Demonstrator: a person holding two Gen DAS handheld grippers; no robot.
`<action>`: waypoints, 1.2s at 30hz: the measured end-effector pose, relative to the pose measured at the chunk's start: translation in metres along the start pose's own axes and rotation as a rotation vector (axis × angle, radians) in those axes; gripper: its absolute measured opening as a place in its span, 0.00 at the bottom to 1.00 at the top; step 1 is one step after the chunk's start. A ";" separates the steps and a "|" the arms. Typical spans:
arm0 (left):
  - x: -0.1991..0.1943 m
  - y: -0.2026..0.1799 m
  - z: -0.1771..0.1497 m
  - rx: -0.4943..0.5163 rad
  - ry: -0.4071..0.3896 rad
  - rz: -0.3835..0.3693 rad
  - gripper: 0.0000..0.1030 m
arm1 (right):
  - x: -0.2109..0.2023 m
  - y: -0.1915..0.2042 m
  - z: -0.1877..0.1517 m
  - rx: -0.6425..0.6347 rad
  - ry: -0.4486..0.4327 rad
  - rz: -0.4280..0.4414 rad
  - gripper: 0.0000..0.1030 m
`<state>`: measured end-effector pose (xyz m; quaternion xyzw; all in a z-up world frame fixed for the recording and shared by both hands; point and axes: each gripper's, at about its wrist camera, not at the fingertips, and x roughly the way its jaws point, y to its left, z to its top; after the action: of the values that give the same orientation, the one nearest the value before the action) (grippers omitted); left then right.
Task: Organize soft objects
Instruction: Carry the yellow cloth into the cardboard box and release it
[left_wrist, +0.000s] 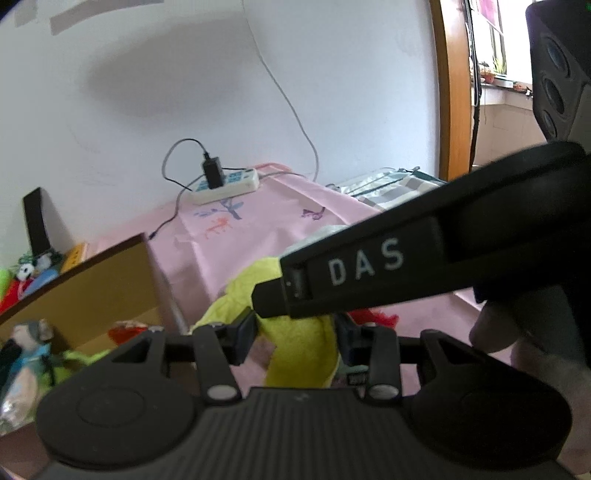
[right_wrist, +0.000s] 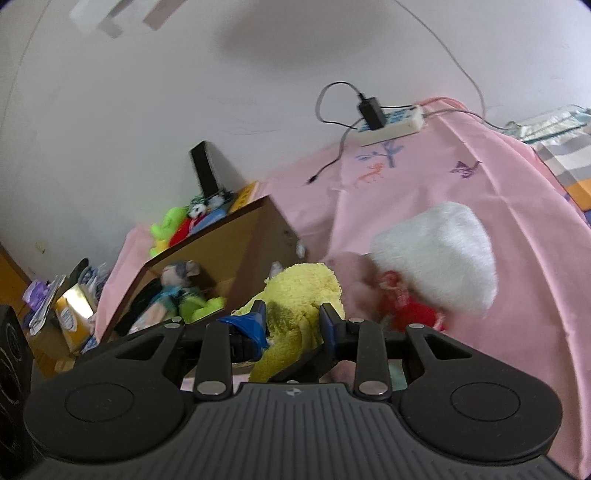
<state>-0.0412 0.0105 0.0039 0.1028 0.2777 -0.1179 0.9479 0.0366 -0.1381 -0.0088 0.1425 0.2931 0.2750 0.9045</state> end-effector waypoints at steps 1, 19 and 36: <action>-0.006 0.004 -0.002 -0.003 -0.005 0.008 0.38 | -0.001 0.007 -0.002 -0.015 0.002 0.007 0.14; -0.056 0.096 -0.006 -0.076 -0.076 0.170 0.38 | 0.053 0.110 0.020 -0.193 0.015 0.124 0.14; 0.056 0.180 0.028 -0.304 0.051 0.003 0.38 | 0.140 0.094 0.068 -0.210 0.087 -0.048 0.14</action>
<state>0.0686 0.1647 0.0195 -0.0383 0.3163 -0.0703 0.9453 0.1342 0.0128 0.0207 0.0278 0.3051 0.2882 0.9072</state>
